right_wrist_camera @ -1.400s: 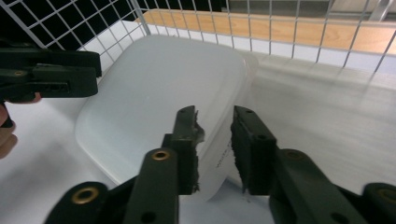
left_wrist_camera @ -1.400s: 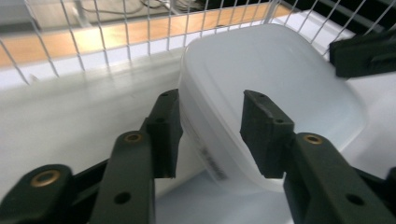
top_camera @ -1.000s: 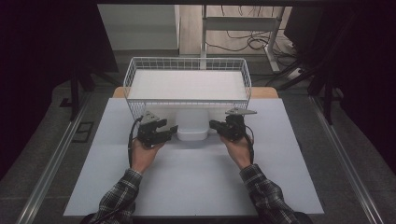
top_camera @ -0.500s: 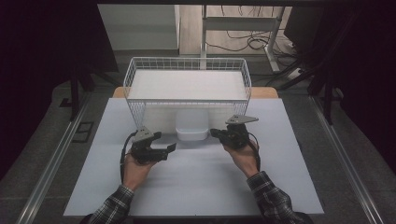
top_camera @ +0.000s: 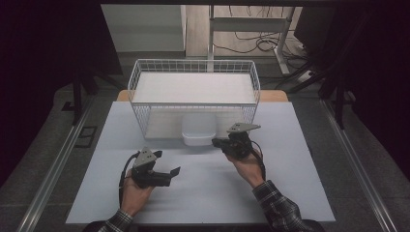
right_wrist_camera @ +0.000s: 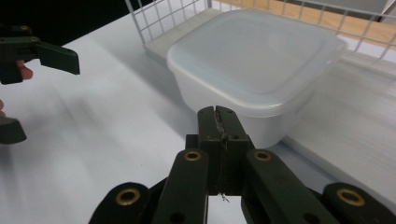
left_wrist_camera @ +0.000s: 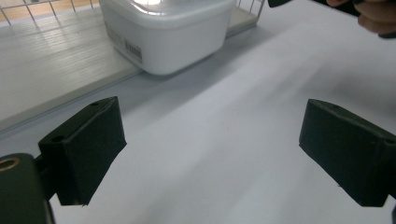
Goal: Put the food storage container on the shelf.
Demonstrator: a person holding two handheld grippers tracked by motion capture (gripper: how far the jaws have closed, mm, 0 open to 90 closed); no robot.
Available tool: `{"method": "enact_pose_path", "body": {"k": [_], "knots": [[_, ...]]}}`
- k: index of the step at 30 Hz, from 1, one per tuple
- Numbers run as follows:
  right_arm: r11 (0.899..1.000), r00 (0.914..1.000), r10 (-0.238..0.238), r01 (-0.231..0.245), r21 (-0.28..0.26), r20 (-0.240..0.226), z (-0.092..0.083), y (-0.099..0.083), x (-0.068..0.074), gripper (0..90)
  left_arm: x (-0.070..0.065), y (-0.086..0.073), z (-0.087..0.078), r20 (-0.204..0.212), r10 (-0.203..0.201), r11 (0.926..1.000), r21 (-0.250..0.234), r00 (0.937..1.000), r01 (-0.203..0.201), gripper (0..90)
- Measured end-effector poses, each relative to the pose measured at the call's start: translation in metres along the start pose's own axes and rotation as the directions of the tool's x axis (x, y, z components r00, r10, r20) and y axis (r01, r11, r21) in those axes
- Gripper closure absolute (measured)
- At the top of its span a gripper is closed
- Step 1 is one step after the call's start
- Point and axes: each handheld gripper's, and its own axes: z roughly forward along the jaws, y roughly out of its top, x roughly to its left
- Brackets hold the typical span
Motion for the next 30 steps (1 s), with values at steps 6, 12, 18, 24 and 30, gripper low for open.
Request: {"method": "enact_pose_path", "body": {"k": [6,12,18,24,30], "knots": [[0.999,0.9990,-0.031,0.032,0.029,-0.032,0.012,-0.002,0.010,88.8,-0.007,-0.010,-0.009,-0.031,0.052,0.9986,0.011,0.9982,-0.051,5.4],[0.997,0.9976,-0.062,0.064,0.051,-0.032,0.026,-0.003,0.014,88.9,-0.007,-0.017,-0.017,-0.040,0.048,0.9987,0.018,0.9981,-0.047,4.3],[0.997,0.9991,-0.035,0.037,0.061,-0.024,0.039,-0.002,0.007,89.0,-0.006,-0.022,-0.025,-0.043,0.027,0.9996,0.005,0.9987,-0.027,4.4],[0.997,0.9995,-0.018,0.020,0.078,-0.025,0.054,-0.001,0.005,89.0,-0.006,-0.024,-0.026,-0.035,0.017,0.9998,0.009,0.9992,-0.017,4.6],[0.996,0.9996,-0.023,0.024,0.084,-0.014,0.064,0.000,0.003,89.1,-0.006,-0.025,-0.026,-0.032,0.013,0.9998,0.015,0.9994,-0.013,5.0]]}}
